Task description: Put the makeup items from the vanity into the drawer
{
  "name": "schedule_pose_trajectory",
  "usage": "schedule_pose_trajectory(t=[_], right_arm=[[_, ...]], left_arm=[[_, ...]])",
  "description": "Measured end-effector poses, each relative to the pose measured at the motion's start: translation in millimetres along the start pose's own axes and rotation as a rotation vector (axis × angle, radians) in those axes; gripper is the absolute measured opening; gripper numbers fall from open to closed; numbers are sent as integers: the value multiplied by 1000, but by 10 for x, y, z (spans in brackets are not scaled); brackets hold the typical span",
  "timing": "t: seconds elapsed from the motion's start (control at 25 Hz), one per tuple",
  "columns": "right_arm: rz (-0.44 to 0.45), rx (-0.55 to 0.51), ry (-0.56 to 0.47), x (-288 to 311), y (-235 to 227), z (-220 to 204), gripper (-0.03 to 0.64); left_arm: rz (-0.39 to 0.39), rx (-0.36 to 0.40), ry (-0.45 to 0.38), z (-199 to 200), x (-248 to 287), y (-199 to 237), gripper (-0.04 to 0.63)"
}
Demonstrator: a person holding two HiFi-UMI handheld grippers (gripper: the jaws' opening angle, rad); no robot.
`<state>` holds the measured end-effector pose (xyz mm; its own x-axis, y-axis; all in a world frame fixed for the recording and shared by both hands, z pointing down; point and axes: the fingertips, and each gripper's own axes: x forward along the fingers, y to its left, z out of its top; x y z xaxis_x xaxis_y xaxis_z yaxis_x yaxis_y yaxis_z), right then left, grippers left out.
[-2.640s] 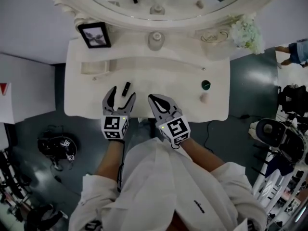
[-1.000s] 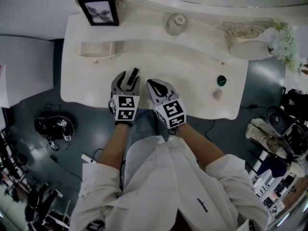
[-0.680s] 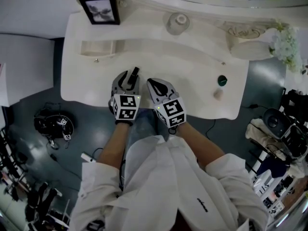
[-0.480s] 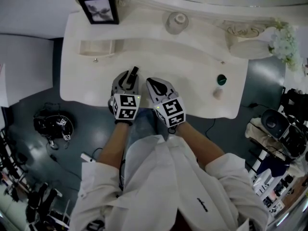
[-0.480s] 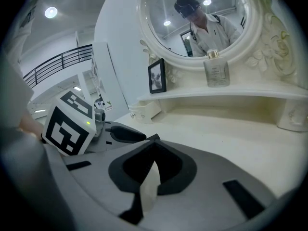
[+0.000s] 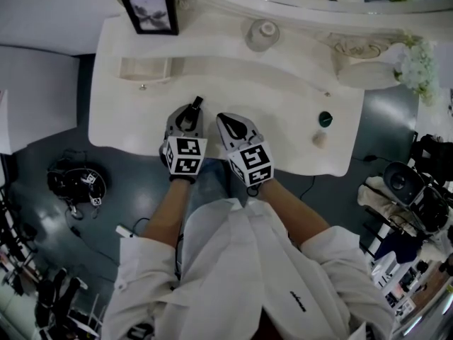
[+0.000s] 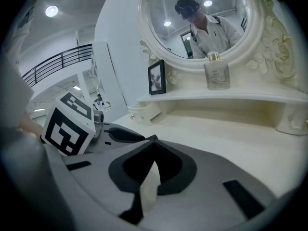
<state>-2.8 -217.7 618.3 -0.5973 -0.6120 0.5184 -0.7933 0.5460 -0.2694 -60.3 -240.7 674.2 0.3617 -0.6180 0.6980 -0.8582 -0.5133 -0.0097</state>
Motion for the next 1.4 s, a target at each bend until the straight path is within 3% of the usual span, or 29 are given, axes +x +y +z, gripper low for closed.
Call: schedule_pose_trajectory(t=[0.64,1.16,1.4], right_arm=[[9,-13,-5,180,109,168,17],[75,-138,-29,572,457,628,17],[105,-170,-42,788,624,819,18]], left_arm=[[28,-79,-99,325,-301,204,114],[108,-179,-215,591,-666,666,112],[151,-208,-222,632,-718,951,112]])
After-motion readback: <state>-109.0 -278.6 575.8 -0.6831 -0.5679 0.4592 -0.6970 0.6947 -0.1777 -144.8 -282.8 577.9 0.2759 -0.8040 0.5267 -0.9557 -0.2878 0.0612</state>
